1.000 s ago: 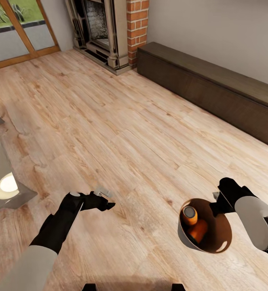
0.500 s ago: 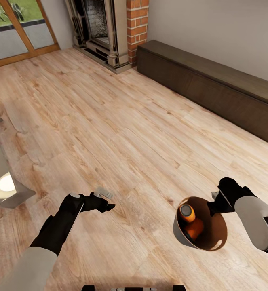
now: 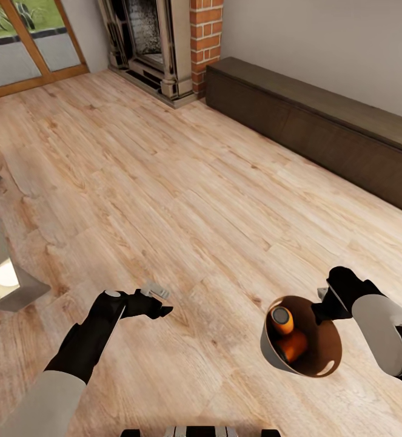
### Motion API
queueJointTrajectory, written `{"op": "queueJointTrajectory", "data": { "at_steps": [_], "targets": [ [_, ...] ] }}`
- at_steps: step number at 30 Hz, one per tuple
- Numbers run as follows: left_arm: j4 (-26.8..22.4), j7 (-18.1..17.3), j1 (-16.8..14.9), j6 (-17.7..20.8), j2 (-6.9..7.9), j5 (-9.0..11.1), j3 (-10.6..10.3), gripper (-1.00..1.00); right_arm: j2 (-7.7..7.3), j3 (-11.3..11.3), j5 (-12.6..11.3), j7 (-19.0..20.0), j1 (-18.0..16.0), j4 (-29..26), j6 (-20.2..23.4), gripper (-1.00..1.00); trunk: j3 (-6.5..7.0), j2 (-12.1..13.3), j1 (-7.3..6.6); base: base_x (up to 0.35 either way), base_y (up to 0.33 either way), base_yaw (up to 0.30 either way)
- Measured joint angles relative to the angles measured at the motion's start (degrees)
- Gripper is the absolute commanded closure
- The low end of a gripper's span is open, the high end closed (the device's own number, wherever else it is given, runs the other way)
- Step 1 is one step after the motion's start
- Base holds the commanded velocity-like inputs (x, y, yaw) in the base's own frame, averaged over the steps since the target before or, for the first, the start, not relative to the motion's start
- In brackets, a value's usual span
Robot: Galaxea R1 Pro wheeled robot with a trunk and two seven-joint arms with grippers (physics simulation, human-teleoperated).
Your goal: Put the three can of soda from the living room inside the tash can in the kitchen.
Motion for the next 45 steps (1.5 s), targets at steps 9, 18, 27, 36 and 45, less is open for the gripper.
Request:
{"op": "queueJointTrajectory", "data": {
  "at_steps": [9,18,27,36,45],
  "targets": [
    [0.00,0.00,0.00,0.00,0.00,-0.02,0.00,-1.00,0.00,-0.06,-0.06,-0.03,0.00,0.00,-0.04,1.00,-1.62,-3.61,1.98,0.000,0.000,0.000],
    [0.00,0.00,0.00,0.00,0.00,-0.04,0.00,-1.00,0.00,-0.03,0.01,-0.10,0.00,0.00,-0.08,1.00,-3.23,-7.22,3.95,0.000,0.000,0.000],
    [0.00,0.00,0.00,0.00,0.00,-0.17,0.00,-1.00,0.00,-0.11,0.00,0.00,0.00,0.00,-0.08,1.00,-4.85,-10.83,5.93,0.000,0.000,0.000],
    [0.00,0.00,0.00,0.00,0.00,-0.25,0.00,-1.00,-0.03,-0.06,0.01,0.04,0.00,0.00,-0.08,1.00,-6.46,-14.44,7.91,0.000,0.000,0.000],
    [0.00,0.00,0.00,0.00,0.00,-0.23,0.00,-1.00,0.00,-0.05,0.00,0.00,0.00,0.00,-0.08,1.00,-8.08,-18.05,9.88,0.000,0.000,0.000]
  ]
}}
